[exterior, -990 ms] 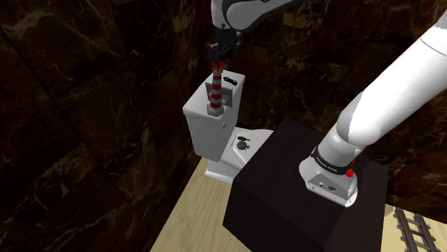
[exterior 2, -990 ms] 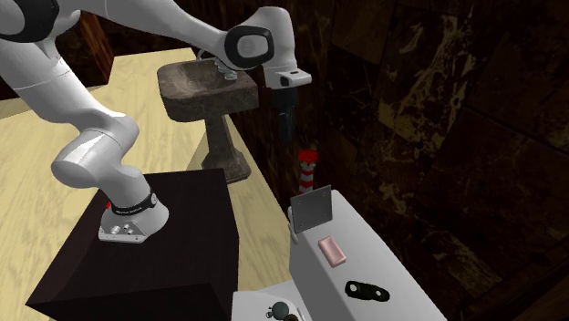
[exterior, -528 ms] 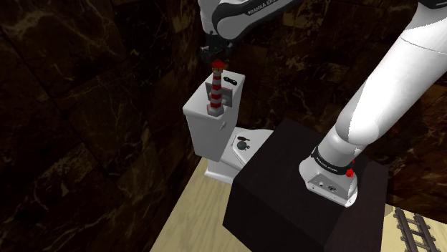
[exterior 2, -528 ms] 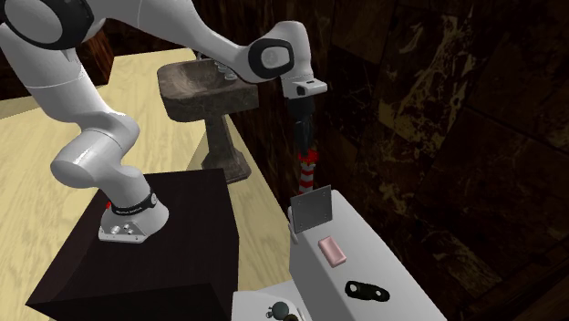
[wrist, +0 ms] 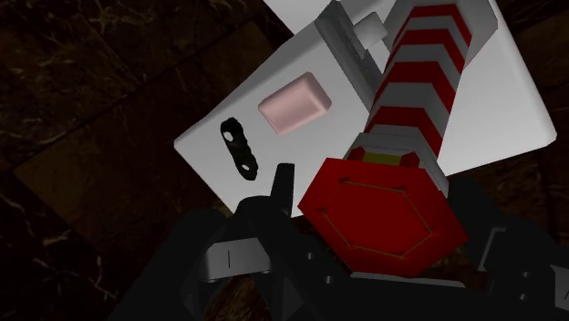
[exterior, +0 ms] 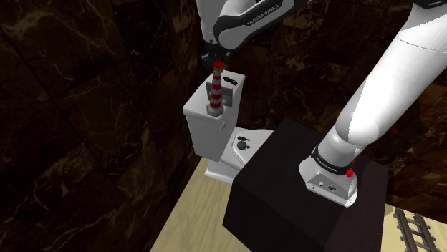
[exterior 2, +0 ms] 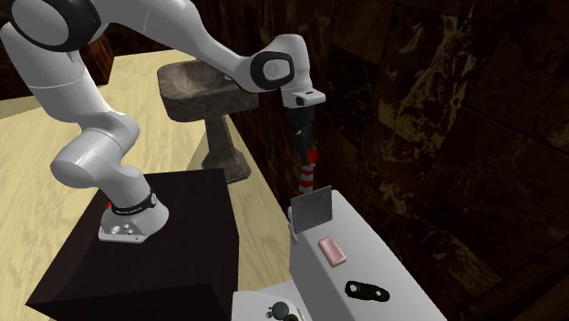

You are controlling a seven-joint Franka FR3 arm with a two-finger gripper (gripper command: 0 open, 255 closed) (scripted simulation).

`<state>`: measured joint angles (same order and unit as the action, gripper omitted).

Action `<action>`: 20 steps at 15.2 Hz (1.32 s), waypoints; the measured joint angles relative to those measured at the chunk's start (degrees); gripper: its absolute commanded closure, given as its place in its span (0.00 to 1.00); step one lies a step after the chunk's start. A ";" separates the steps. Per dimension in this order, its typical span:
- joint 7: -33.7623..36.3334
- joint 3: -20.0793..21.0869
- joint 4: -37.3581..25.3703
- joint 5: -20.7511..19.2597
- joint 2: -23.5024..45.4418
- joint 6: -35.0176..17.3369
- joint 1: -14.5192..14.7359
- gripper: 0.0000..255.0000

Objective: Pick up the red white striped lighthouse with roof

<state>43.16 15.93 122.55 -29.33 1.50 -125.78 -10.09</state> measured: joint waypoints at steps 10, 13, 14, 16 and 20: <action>-0.46 0.04 -0.36 0.40 -0.41 0.69 0.02 1.00; -1.76 0.05 -1.28 1.39 -1.50 2.36 0.01 1.00; -2.16 0.11 -1.70 1.77 -1.91 3.09 0.07 1.00; -2.99 0.12 -2.71 2.34 -2.37 4.38 0.09 1.00; -4.36 0.22 -4.58 3.36 -3.33 6.90 0.21 1.00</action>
<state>38.80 16.15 117.97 -25.96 -1.83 -118.88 -9.88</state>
